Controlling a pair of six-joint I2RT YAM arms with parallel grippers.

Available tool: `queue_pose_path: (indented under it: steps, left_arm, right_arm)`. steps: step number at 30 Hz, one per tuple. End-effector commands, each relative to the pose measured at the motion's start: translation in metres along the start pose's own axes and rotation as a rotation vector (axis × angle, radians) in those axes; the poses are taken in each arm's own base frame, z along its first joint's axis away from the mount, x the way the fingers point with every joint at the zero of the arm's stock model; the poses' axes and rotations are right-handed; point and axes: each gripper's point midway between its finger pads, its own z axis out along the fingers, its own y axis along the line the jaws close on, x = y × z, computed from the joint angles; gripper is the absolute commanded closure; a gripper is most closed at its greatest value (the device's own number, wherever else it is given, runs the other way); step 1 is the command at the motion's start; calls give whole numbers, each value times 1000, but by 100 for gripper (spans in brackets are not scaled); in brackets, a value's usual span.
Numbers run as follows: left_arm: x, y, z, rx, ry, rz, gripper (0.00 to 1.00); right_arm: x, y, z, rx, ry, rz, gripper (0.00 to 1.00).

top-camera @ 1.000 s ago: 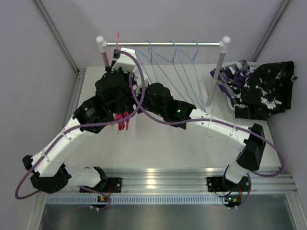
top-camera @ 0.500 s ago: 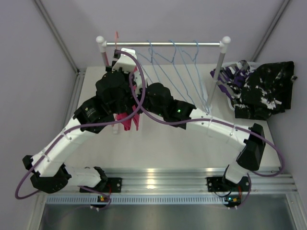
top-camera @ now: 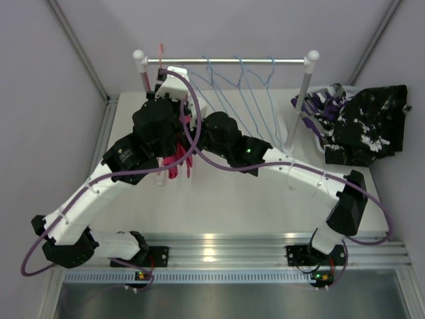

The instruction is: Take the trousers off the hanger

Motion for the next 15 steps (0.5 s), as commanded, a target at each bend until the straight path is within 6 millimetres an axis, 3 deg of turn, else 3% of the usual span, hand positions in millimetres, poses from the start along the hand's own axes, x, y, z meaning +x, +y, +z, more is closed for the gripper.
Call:
queue_pose_path:
  steps: [1,5,15]
  left_arm:
    - [-37,25,-11,-21,-112,-171,100]
    - [-35,25,-12,-18,-109,-177,100]
    - [-23,14,-7,-22,-90,-153,100]
  right_arm:
    - [-16,-26,6,86,-36,9,63]
    - [-12,-26,15,84,-22,14,51]
    - [-24,-12,25,23,-49,59,46]
